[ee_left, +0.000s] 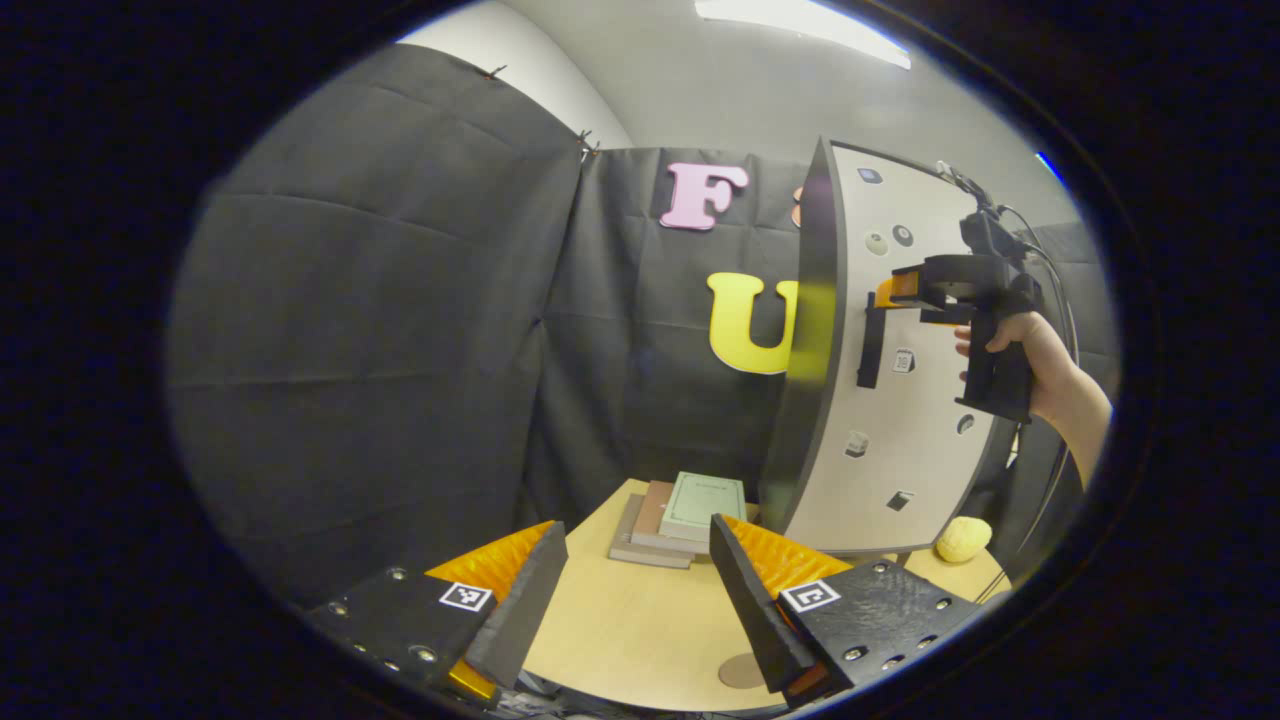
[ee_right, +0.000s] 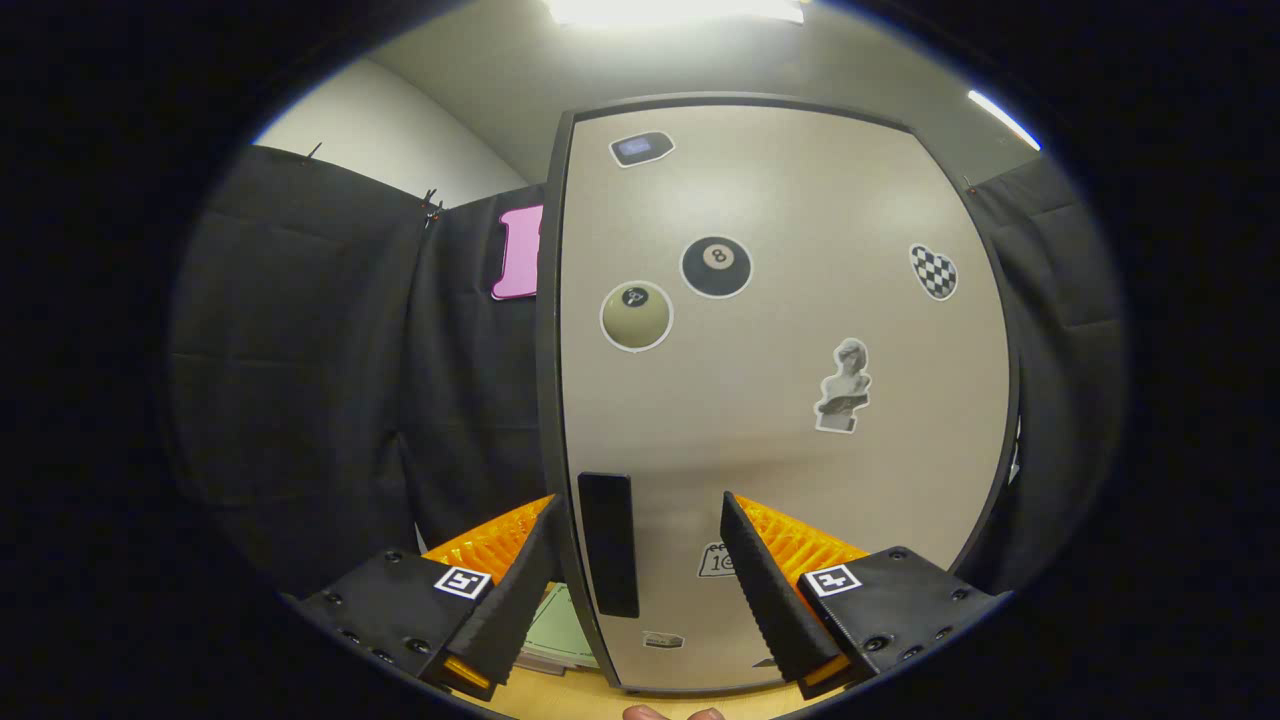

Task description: Open the cabinet door with the right hand, grasp the bottle in the cabinet with the left hand and place it on the coaster, then close the cabinet door with the right hand.

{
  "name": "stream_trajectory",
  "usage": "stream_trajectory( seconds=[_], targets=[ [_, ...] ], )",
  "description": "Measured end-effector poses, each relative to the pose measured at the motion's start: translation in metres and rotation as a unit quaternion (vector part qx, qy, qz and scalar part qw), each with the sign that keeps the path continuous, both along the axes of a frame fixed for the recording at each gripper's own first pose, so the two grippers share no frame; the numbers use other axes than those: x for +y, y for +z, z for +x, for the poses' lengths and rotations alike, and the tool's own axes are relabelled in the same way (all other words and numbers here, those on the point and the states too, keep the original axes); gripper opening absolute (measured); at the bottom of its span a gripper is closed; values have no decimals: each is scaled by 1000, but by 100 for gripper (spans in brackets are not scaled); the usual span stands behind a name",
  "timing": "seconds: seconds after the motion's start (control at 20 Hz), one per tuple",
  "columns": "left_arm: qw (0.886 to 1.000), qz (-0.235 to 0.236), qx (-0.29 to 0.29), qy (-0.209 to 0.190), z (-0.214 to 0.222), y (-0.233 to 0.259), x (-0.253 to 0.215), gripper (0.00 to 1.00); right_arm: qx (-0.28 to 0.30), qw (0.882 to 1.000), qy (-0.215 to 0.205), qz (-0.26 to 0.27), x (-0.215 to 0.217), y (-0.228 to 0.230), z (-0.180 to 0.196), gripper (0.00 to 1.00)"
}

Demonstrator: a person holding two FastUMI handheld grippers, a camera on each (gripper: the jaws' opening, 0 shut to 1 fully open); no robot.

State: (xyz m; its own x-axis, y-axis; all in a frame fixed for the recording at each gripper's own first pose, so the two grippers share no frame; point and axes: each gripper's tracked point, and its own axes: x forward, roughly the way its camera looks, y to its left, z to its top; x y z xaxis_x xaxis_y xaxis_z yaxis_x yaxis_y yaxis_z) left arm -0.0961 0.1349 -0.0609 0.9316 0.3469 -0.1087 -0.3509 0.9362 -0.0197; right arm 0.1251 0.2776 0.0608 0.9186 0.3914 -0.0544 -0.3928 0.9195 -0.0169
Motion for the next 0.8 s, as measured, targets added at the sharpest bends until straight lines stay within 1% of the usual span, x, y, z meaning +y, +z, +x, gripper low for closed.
stream_trajectory(
  seconds=[0.2,0.25,0.3,0.35,0.4,0.45,0.5,0.55,0.6,0.65,0.8],
  targets=[
    [999,-15,2,44,-19,-5,25,89,20,1000,-7,-16,15,-19,17,98],
    [998,-17,2,52,-24,-4,29,89,25,999,-9,-20,18,-23,20,92],
    [998,-16,1,60,-28,-4,31,89,32,999,-8,-23,22,-28,22,97],
    [998,-13,2,67,-30,-3,34,89,37,999,-8,-25,27,-32,25,89],
    [997,-10,5,73,-34,-2,35,89,40,999,-6,-27,31,-36,27,78],
    [997,-5,7,79,-36,1,34,91,44,999,-6,-29,34,-39,29,65],
    [996,1,9,84,-37,4,34,89,35,999,-17,-30,33,-39,30,61],
    [996,7,8,89,-38,8,33,89,28,998,-36,-36,28,-38,32,53],
    [995,10,6,96,-41,12,32,91,23,998,-43,-42,25,-37,32,47],
    [995,9,1,101,-44,16,30,89,20,998,-38,-46,26,-36,32,37],
    [992,5,-19,122,-58,26,26,89,34,998,-25,-49,25,-39,33,34]
  ],
)
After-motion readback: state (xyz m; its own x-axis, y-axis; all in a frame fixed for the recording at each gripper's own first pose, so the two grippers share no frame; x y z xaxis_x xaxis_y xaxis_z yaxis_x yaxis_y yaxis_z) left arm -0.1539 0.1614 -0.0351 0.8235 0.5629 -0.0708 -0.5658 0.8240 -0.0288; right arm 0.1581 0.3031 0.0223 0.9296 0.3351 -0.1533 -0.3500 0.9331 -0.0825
